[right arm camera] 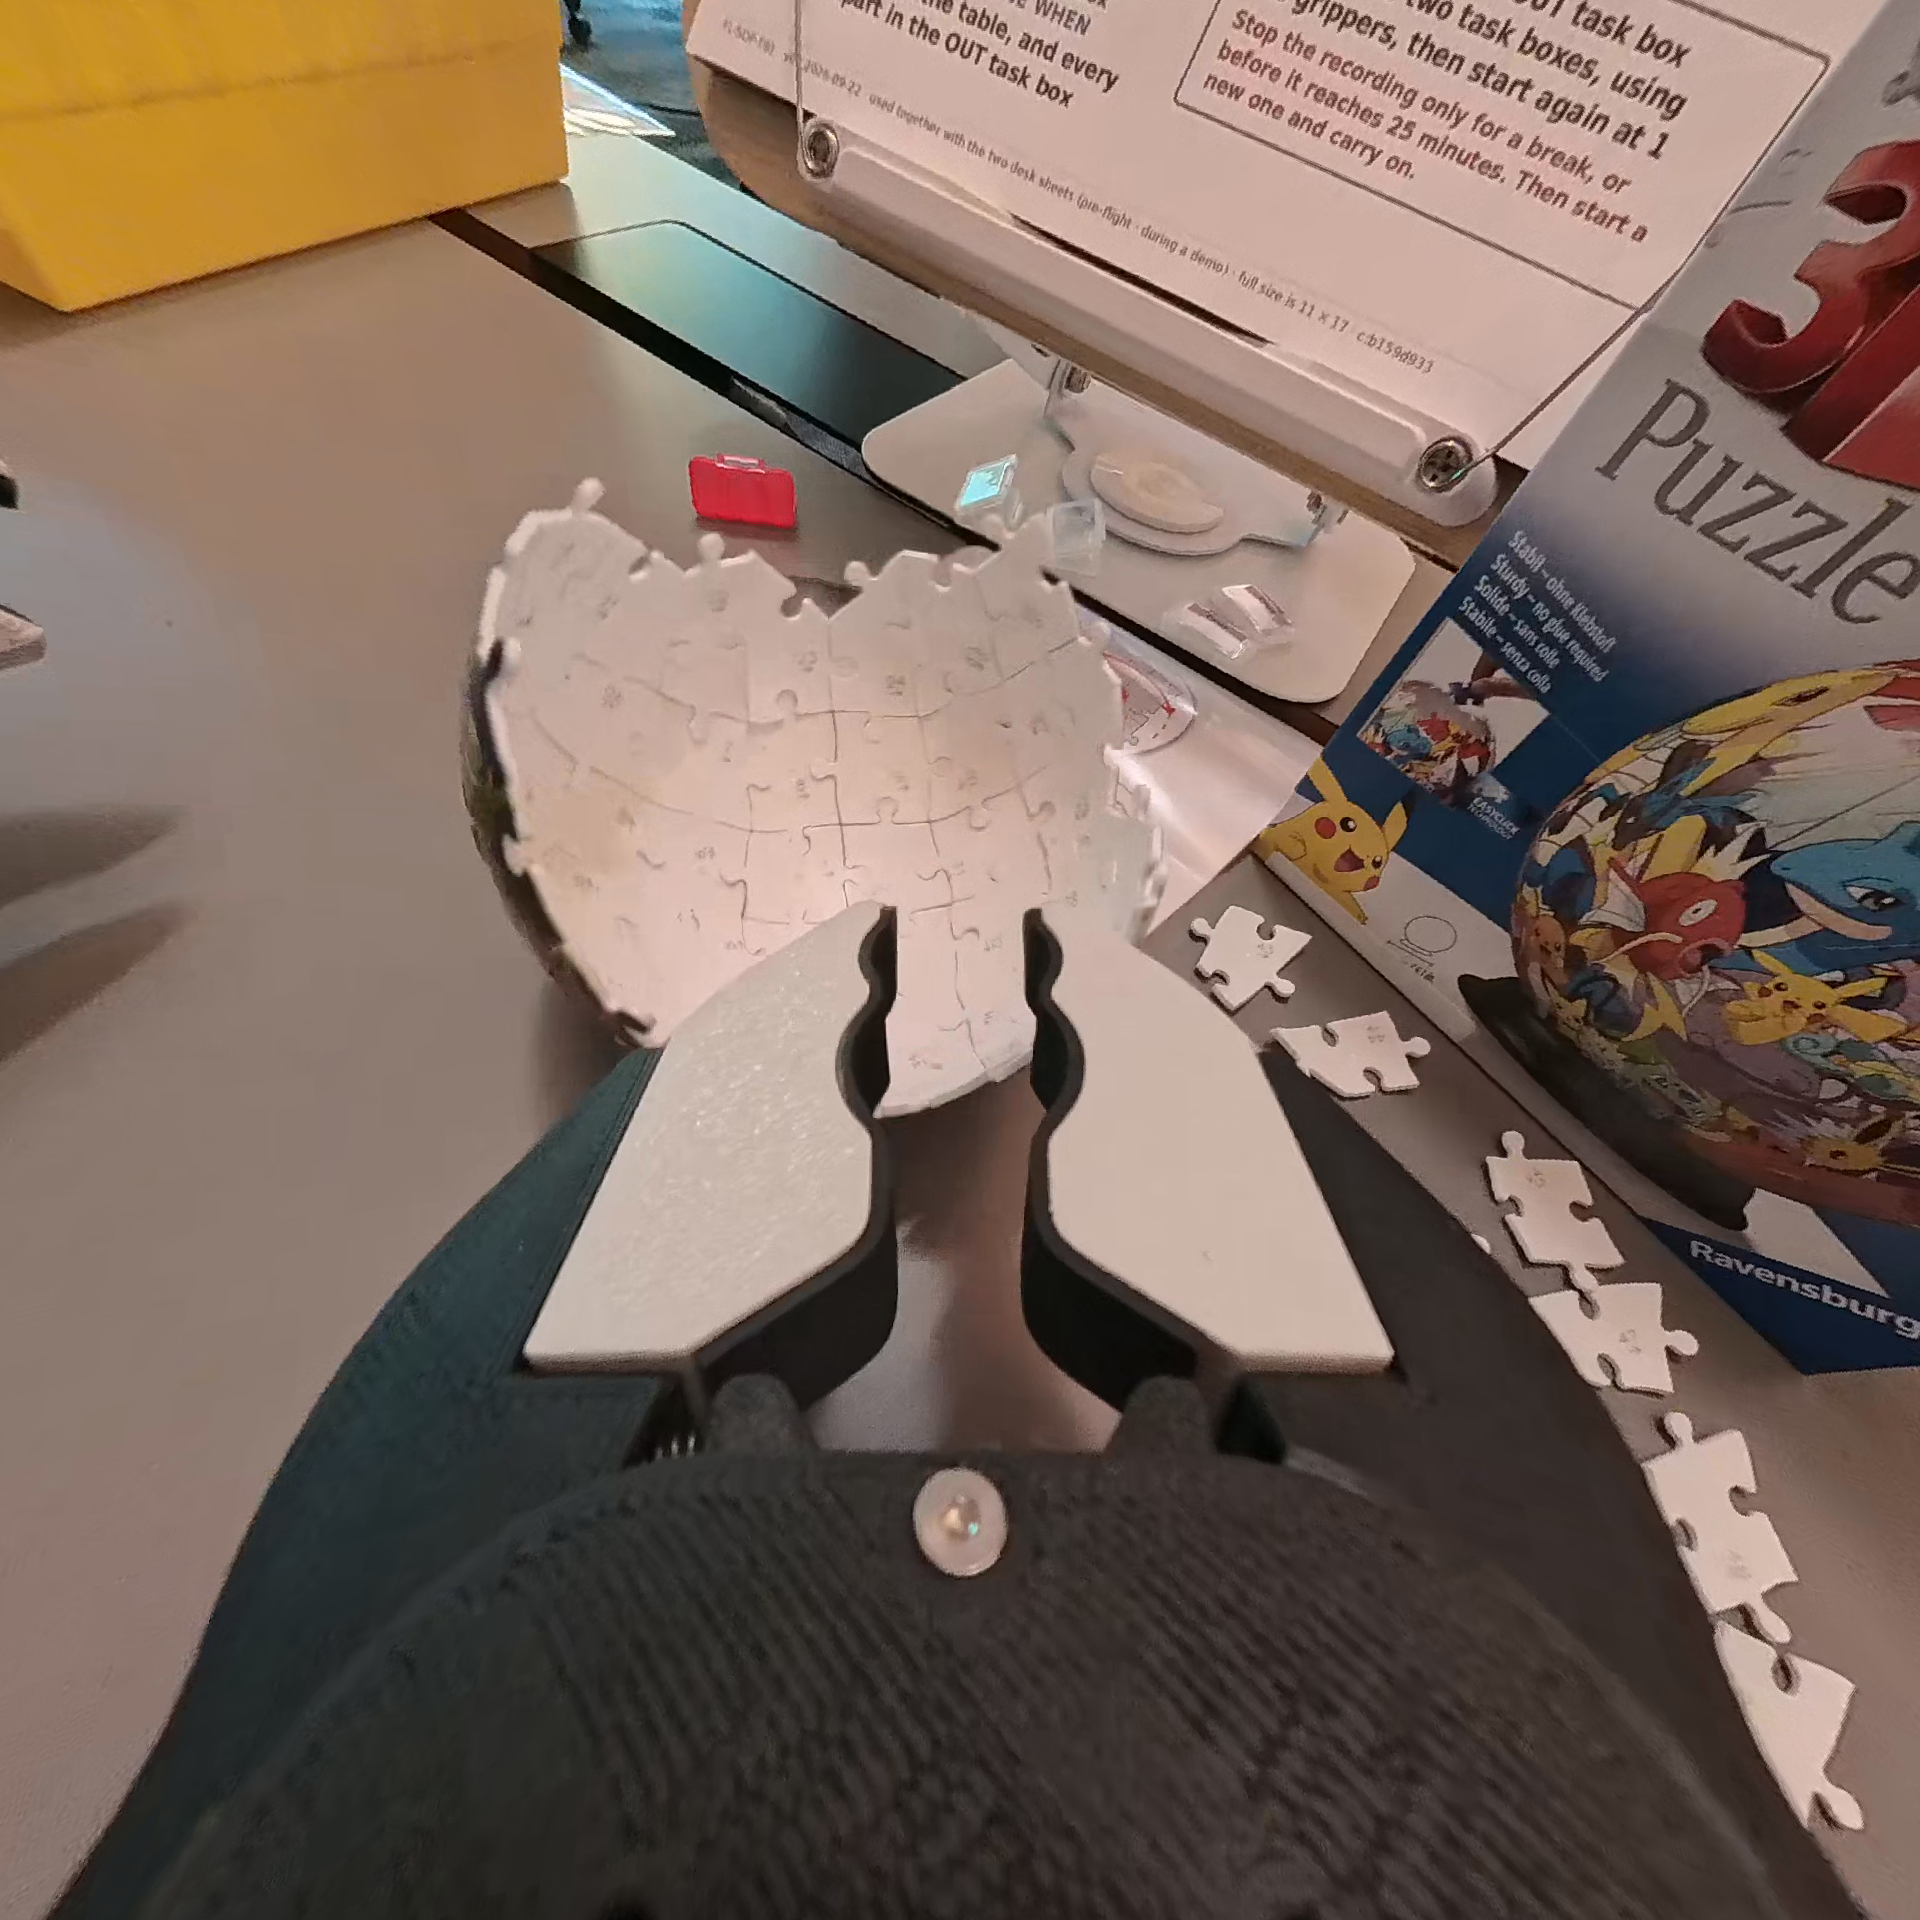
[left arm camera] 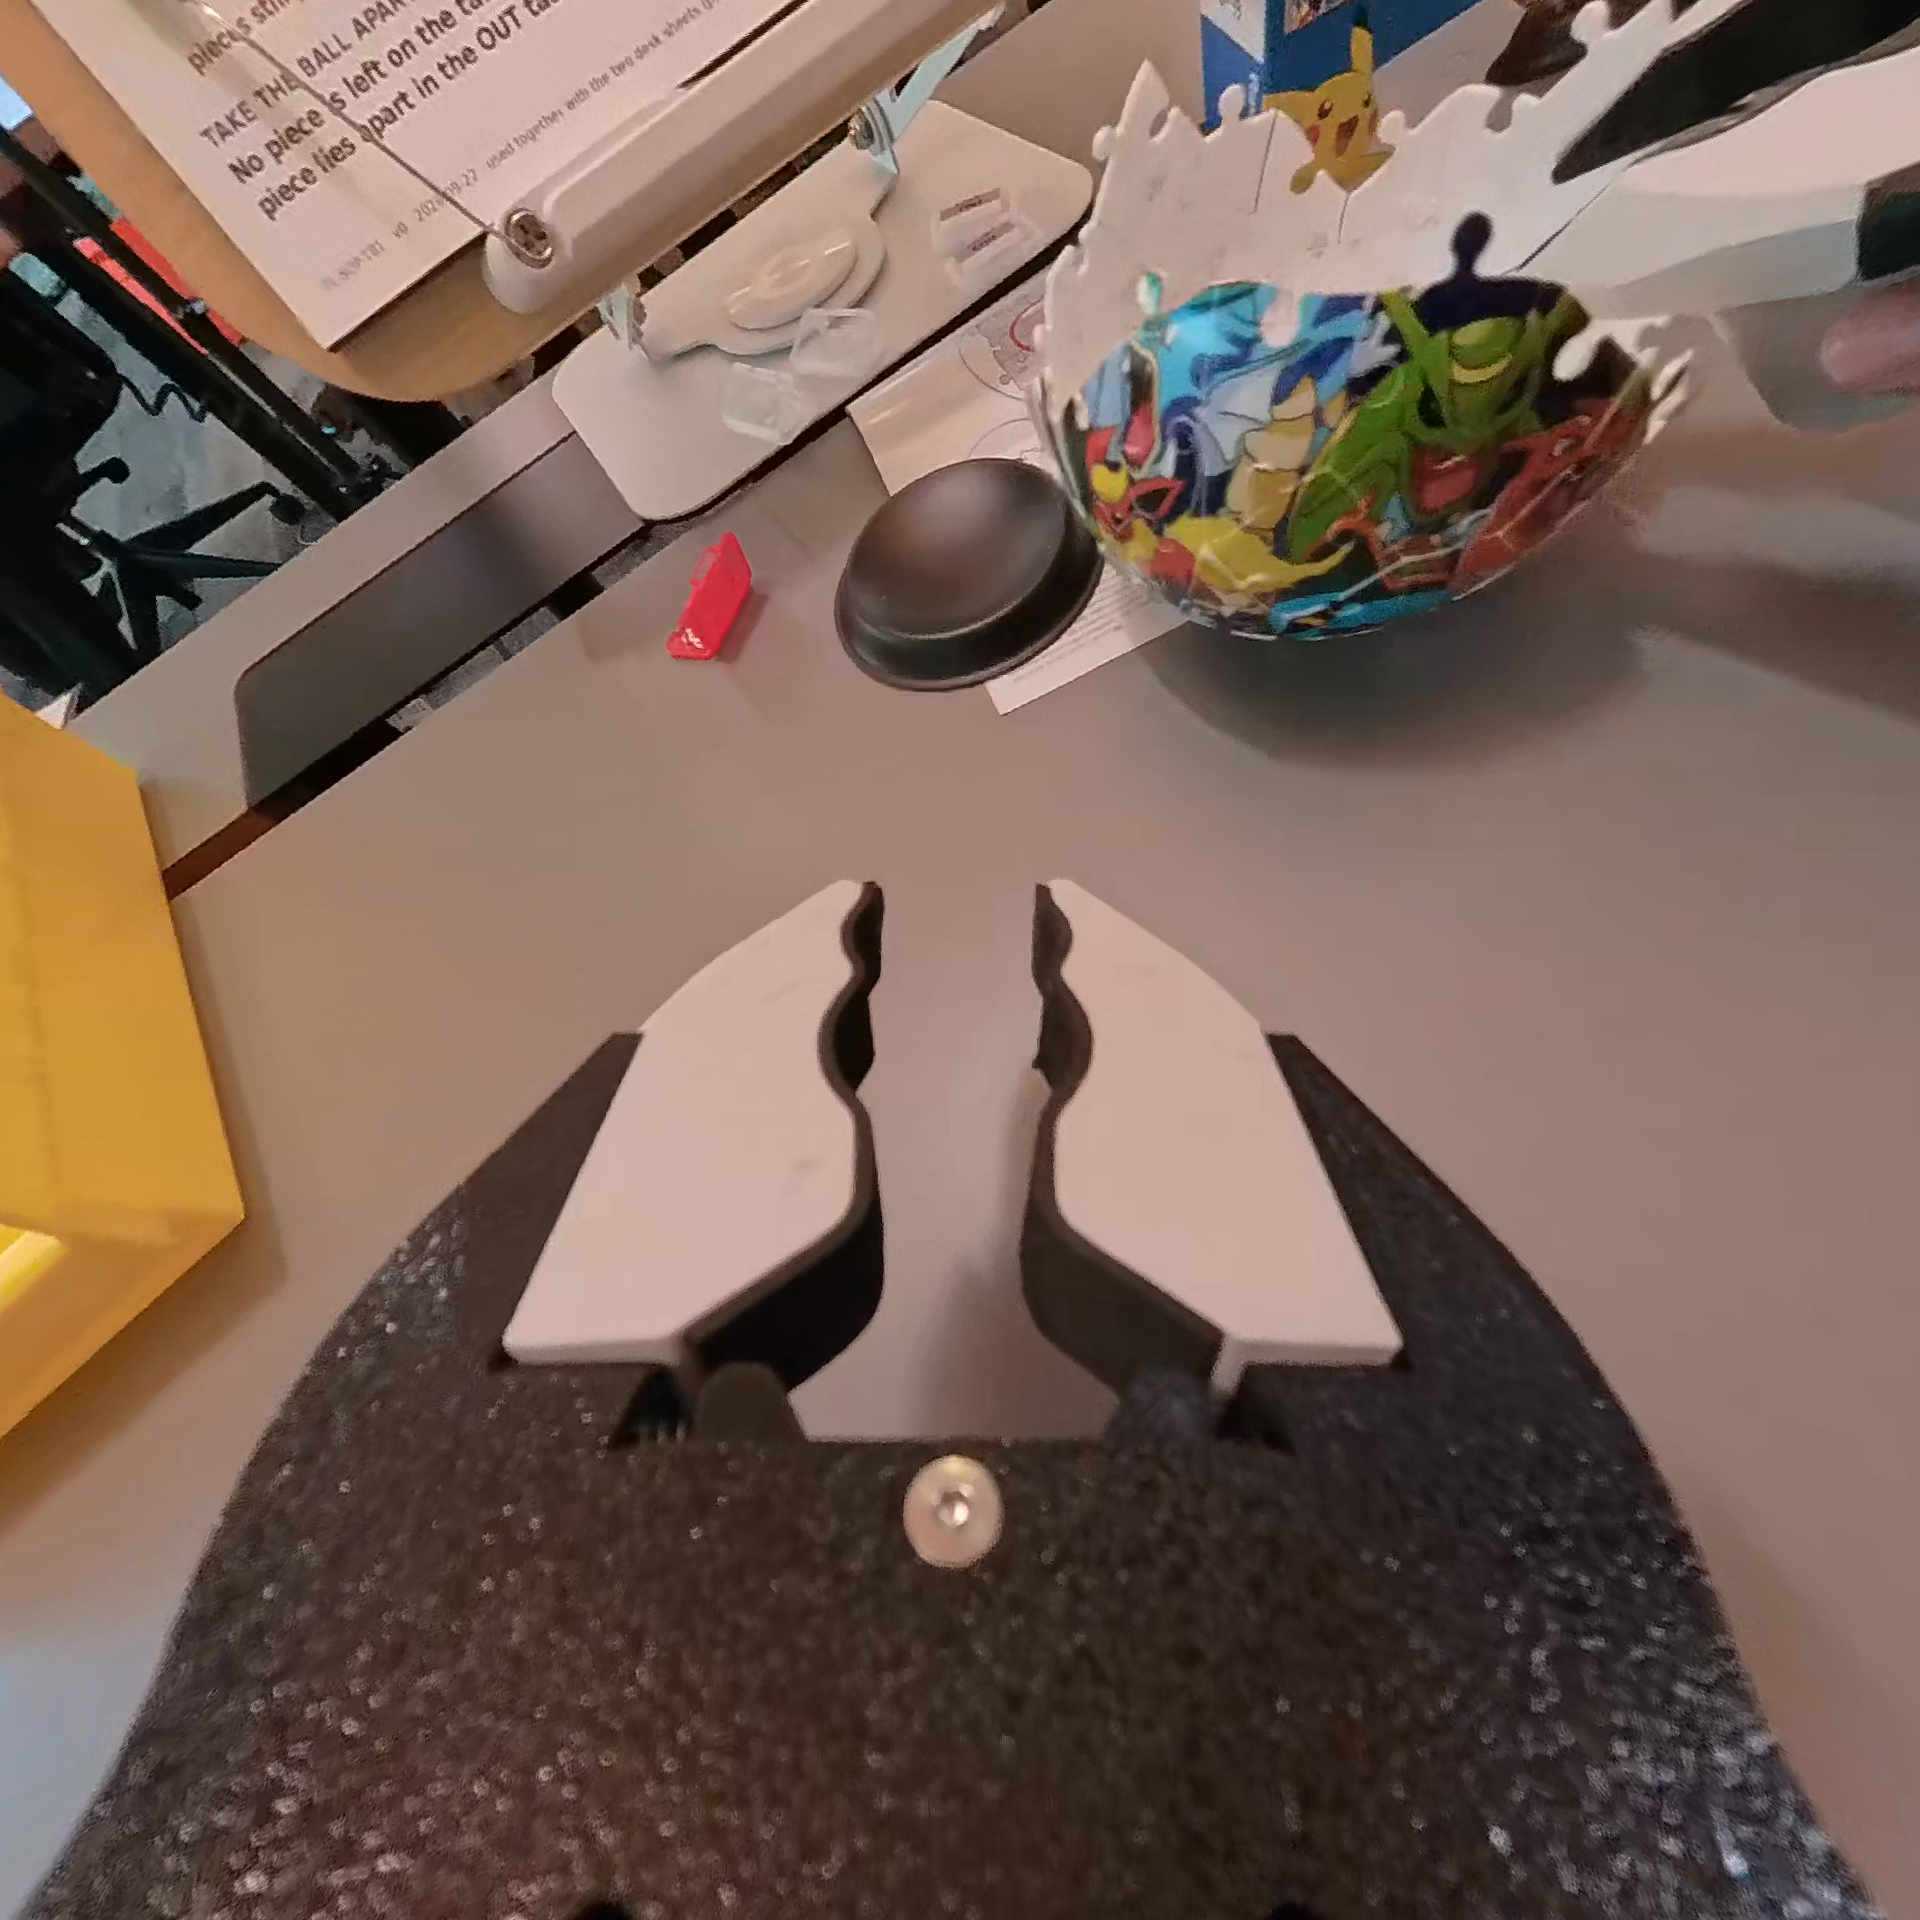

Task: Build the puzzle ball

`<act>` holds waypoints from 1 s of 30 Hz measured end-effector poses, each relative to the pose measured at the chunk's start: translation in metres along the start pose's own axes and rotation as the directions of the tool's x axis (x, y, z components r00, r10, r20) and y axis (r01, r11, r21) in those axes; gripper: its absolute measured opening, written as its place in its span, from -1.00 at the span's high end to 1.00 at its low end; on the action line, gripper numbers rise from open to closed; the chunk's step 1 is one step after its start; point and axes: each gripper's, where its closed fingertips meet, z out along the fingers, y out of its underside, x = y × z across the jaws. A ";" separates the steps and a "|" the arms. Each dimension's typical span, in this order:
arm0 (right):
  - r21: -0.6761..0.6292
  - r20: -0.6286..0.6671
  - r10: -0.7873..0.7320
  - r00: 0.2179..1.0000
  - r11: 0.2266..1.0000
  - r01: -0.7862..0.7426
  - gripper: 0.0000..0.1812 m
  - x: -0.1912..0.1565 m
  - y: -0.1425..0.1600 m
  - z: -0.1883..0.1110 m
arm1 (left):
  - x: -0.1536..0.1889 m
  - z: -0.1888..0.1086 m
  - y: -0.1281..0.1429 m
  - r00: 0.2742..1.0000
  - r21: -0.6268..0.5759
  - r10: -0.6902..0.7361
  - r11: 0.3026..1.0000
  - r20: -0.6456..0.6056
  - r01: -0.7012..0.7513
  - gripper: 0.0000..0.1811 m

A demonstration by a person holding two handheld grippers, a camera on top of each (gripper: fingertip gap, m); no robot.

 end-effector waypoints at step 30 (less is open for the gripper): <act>0.163 0.038 -0.094 0.995 0.983 0.087 0.75 0.026 0.001 -0.077 | 0.021 0.037 0.000 0.998 -0.085 0.021 0.996 -0.064 -0.026 0.63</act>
